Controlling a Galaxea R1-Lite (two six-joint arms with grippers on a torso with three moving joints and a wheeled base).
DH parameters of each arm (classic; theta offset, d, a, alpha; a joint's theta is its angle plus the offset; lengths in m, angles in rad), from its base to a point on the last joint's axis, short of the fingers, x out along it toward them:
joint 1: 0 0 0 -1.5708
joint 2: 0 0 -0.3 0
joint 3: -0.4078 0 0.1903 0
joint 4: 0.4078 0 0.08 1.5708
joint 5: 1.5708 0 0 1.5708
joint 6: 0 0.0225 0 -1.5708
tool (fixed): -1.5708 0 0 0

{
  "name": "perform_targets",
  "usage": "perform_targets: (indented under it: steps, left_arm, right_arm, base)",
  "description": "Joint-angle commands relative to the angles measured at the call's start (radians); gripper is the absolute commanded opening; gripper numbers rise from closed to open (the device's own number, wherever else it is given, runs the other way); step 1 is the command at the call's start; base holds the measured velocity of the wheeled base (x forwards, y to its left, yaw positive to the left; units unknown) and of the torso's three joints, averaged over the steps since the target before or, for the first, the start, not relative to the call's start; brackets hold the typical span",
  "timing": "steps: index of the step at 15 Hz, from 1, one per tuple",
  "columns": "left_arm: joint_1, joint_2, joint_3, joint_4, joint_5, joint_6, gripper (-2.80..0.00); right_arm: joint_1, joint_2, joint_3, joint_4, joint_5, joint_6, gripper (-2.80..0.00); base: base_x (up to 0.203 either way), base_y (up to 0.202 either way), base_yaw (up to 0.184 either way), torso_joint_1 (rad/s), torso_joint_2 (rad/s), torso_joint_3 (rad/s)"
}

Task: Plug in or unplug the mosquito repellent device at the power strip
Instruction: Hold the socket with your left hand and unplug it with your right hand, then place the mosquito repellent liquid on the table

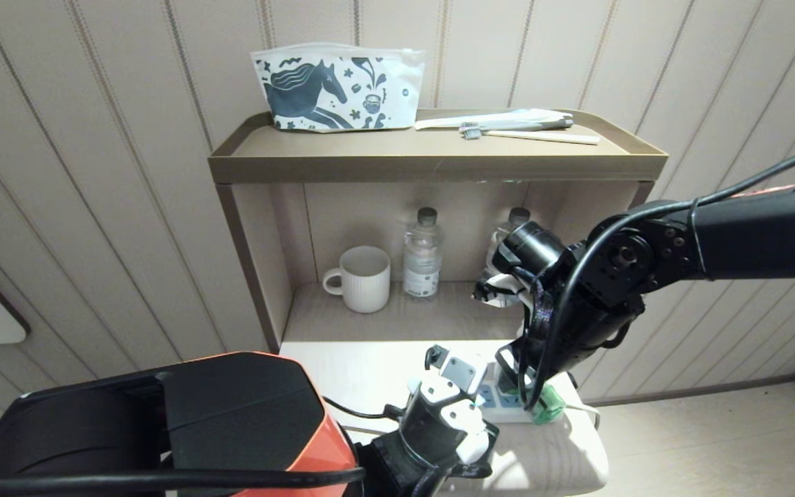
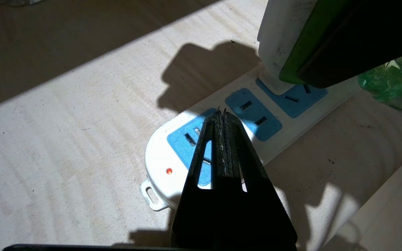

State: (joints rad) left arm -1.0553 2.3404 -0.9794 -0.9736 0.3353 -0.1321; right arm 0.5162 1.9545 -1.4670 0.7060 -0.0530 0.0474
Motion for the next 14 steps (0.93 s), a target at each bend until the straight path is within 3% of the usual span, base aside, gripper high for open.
perform_targets:
  steps: [1,9,14]
  left_arm:
    - [-0.002,0.003,0.002,0.000,0.002,-0.001,-2.80]
    - [-0.017,-0.007,0.017,-0.010,0.004,0.009,-2.80]
    - [-0.017,-0.169,0.027,-0.014,0.030,0.040,-2.80]
  right_arm:
    - [0.001,-0.044,-0.006,0.005,-0.002,-0.003,-2.80]
    - [0.013,-0.088,0.004,0.007,-0.002,-0.012,-2.80]
    - [0.004,-0.183,0.008,0.014,-0.002,-0.012,-2.80]
  base:
    - [0.000,0.000,0.000,0.000,0.00,0.000]
    - [0.000,0.000,0.000,0.000,0.00,0.000]
    - [0.000,0.000,0.000,0.000,0.00,0.000]
